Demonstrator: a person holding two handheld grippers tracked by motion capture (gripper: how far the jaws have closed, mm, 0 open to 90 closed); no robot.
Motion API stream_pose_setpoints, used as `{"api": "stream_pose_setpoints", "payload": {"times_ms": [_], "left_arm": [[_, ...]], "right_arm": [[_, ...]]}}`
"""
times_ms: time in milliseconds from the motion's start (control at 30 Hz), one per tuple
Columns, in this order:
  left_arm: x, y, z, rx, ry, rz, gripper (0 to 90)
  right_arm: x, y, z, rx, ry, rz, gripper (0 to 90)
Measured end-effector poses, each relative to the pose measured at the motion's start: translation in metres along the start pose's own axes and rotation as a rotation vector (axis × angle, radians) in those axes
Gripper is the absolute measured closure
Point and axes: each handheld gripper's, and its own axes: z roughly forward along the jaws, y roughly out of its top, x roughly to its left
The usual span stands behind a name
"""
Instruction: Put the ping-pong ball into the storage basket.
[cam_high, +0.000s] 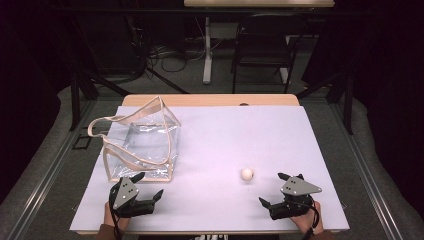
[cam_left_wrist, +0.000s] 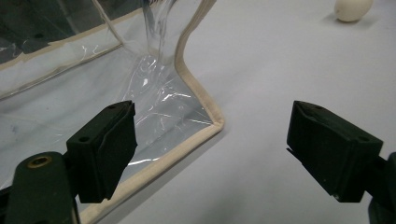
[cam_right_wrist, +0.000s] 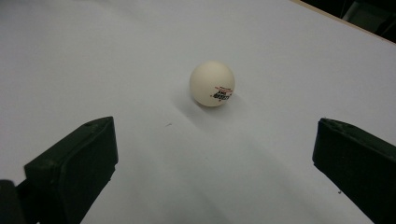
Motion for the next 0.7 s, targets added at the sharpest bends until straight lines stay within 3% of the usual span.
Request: {"api": "stream_pose_setpoints", "payload": {"times_ms": [700], "left_arm": [[-0.0004, -0.0003, -0.001, -0.006, -0.004, -0.001, 16.1]], "right_arm": [[0.0014, 0.0067, 0.005, 0.013, 0.017, -0.006, 0.0]]}}
